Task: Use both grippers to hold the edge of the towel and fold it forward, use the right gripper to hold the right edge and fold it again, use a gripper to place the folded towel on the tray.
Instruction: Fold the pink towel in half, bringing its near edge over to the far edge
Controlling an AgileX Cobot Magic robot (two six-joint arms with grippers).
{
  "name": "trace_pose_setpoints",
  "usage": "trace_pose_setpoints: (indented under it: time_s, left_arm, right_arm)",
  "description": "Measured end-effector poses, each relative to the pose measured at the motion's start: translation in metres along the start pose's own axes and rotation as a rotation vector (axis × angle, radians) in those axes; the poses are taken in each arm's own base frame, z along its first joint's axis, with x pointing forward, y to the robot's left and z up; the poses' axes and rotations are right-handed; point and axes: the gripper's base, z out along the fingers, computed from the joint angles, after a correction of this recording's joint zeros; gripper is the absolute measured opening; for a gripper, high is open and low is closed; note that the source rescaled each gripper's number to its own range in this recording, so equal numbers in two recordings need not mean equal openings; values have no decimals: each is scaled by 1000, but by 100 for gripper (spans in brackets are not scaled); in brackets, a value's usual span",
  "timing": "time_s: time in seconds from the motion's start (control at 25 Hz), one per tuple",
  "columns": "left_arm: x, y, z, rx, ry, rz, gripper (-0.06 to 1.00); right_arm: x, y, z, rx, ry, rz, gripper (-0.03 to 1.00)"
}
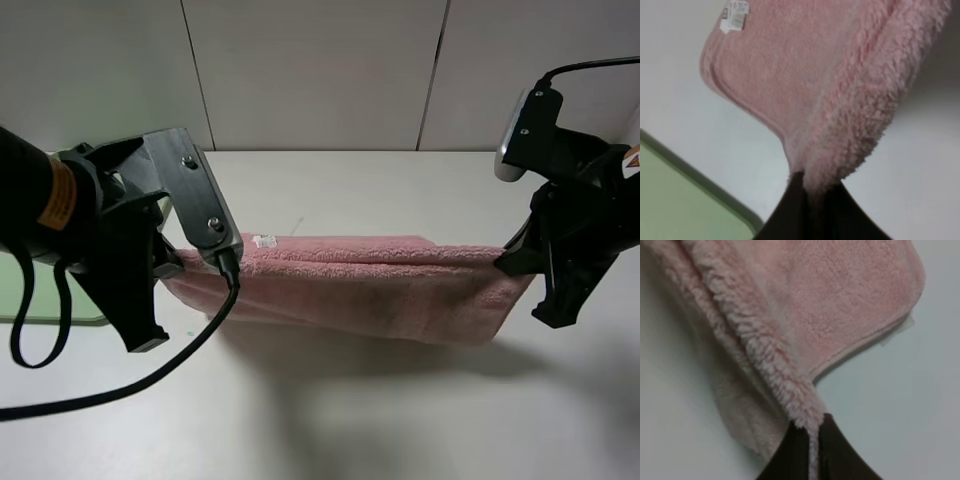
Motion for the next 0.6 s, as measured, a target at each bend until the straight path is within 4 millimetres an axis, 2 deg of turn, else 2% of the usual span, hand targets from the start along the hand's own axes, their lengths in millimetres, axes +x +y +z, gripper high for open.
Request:
trace_pose_setpoints:
  time_s: [0.24, 0.6]
  left_arm:
    - [3, 8, 7, -6, 24, -43, 0]
    - [1, 11, 47, 19, 127, -40, 0]
  right_arm:
    - [-4, -4, 12, 3, -5, 11, 0]
    - [-13, -13, 22, 14, -12, 13, 0]
